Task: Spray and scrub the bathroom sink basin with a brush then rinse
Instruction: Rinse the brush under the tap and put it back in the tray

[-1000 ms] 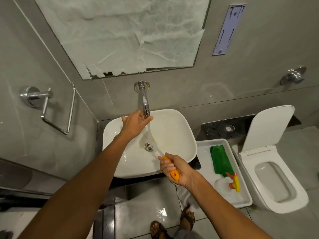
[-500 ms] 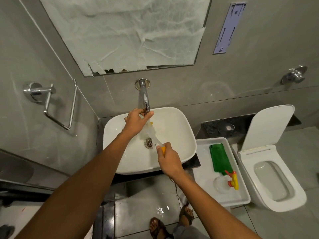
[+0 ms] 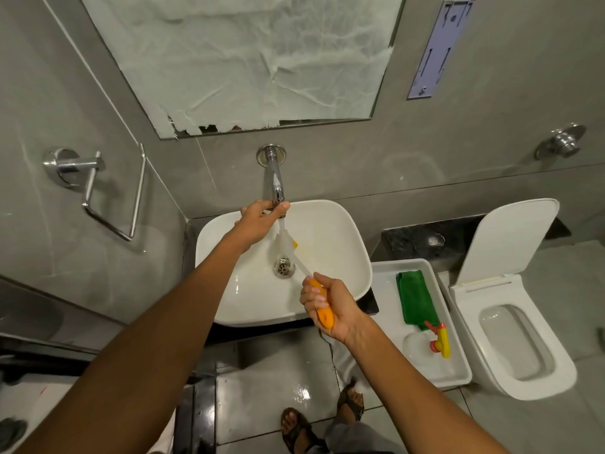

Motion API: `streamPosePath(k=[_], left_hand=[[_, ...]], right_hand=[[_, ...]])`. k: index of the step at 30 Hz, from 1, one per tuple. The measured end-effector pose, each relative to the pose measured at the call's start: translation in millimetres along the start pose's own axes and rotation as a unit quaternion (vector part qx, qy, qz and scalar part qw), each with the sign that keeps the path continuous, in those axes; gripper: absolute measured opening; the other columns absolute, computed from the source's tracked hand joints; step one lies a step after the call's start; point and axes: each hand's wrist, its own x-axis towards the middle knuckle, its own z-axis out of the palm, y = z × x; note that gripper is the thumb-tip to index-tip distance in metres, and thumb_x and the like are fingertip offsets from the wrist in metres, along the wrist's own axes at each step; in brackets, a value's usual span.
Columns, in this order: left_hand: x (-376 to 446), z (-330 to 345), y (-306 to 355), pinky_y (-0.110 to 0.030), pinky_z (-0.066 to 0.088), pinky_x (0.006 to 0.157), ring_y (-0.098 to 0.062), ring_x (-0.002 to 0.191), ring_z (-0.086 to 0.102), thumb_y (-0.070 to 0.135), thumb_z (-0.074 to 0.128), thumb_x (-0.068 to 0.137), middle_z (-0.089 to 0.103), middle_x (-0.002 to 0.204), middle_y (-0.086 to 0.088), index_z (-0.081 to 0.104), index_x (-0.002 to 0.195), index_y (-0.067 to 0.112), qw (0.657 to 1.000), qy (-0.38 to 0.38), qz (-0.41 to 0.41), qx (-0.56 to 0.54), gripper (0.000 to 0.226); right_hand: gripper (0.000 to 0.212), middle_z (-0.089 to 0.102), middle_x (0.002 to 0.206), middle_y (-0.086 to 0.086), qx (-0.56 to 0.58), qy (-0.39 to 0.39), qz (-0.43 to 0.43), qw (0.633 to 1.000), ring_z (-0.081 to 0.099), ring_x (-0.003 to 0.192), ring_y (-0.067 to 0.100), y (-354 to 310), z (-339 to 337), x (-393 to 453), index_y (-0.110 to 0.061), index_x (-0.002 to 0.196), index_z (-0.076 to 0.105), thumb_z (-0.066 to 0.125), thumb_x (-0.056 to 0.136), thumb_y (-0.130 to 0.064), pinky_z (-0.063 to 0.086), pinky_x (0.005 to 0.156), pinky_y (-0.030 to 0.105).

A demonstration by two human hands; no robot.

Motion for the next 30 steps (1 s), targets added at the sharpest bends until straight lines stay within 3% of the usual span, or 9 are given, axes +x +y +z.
streamPosePath(k=[3,5,8,10,12,16,20,24,30], left_hand=[[0,-7,0,-0.042,0.036,0.12,-0.027,0.142,0.052,0.061,0.058,0.103,0.069,0.138,0.0,0.077,0.124,0.023,0.997,-0.052,-0.002,-0.05,0.048],[-1,-11,-1,-0.039,0.032,0.116,-0.023,0.145,0.05,0.058,0.059,0.104,0.069,0.14,0.002,0.076,0.127,0.022,0.995,-0.072,-0.004,-0.07,0.046],[-1,-13,-4,-0.045,0.036,0.122,-0.016,0.134,0.056,0.057,0.063,0.102,0.074,0.127,0.011,0.079,0.123,0.024,0.996,-0.057,0.004,-0.073,0.042],[0,-10,-6,-0.052,0.038,0.125,-0.009,0.117,0.061,0.059,0.065,0.1,0.073,0.114,0.02,0.081,0.116,0.029,0.997,-0.029,0.011,-0.068,0.037],[1,-6,-8,-0.056,0.037,0.119,-0.016,0.112,0.061,0.068,0.066,0.095,0.07,0.108,0.021,0.081,0.107,0.036,0.999,0.024,0.012,-0.033,0.037],[2,4,-8,-0.043,0.021,0.098,-0.024,0.121,0.05,0.078,0.064,0.088,0.064,0.108,0.009,0.083,0.095,0.034,0.987,0.123,0.033,0.095,0.048],[7,4,-5,-0.042,0.017,0.093,-0.024,0.124,0.046,0.072,0.067,0.091,0.061,0.105,0.001,0.081,0.086,0.022,0.963,0.161,0.091,0.194,0.052],[3,17,-2,-0.043,0.018,0.089,-0.028,0.12,0.048,0.066,0.063,0.097,0.055,0.109,-0.002,0.06,0.085,0.021,0.951,0.201,0.097,0.215,0.047],[5,37,6,-0.045,0.021,0.087,-0.029,0.115,0.05,0.062,0.054,0.103,0.054,0.106,-0.002,0.061,0.093,0.02,0.919,0.261,0.078,0.285,0.043]], right_hand=[[0.032,0.043,0.059,-0.002,-0.1,0.05,-0.052,0.992,0.036,0.037,0.007,3,6,3,-0.012,0.085,0.055,0.044,0.11,-0.028,0.031,0.03,0.015],[0.026,0.043,0.062,-0.002,-0.227,0.106,-0.115,0.961,0.035,0.041,0.007,7,7,6,-0.012,0.094,0.052,0.044,0.111,-0.03,0.029,0.033,0.017],[0.027,0.047,0.076,0.001,-0.428,0.157,-0.199,0.868,0.04,0.05,0.009,14,4,11,-0.011,0.105,0.051,0.043,0.11,-0.037,0.035,0.043,0.023],[0.034,0.056,0.088,0.003,-0.543,0.179,-0.248,0.782,0.051,0.067,0.016,17,1,11,-0.011,0.108,0.053,0.043,0.109,-0.043,0.045,0.06,0.03],[0.034,0.063,0.095,0.004,-0.621,0.194,-0.285,0.703,0.059,0.079,0.02,18,-2,11,-0.013,0.109,0.053,0.042,0.109,-0.045,0.047,0.07,0.031],[0.033,0.068,0.096,0.01,-0.68,0.204,-0.316,0.63,0.067,0.086,0.03,20,-4,12,-0.012,0.112,0.05,0.04,0.11,-0.043,0.054,0.075,0.041],[0.034,0.07,0.102,0.015,-0.706,0.217,-0.323,0.592,0.069,0.09,0.035,21,-4,13,-0.009,0.116,0.051,0.04,0.11,-0.041,0.056,0.079,0.045],[0.035,0.069,0.106,0.017,-0.711,0.225,-0.315,0.587,0.069,0.093,0.036,21,-3,17,-0.007,0.119,0.052,0.041,0.11,-0.04,0.057,0.082,0.045],[0.036,0.07,0.109,0.018,-0.712,0.222,-0.308,0.591,0.069,0.097,0.037,22,-2,21,-0.007,0.121,0.052,0.042,0.109,-0.04,0.058,0.086,0.049]])
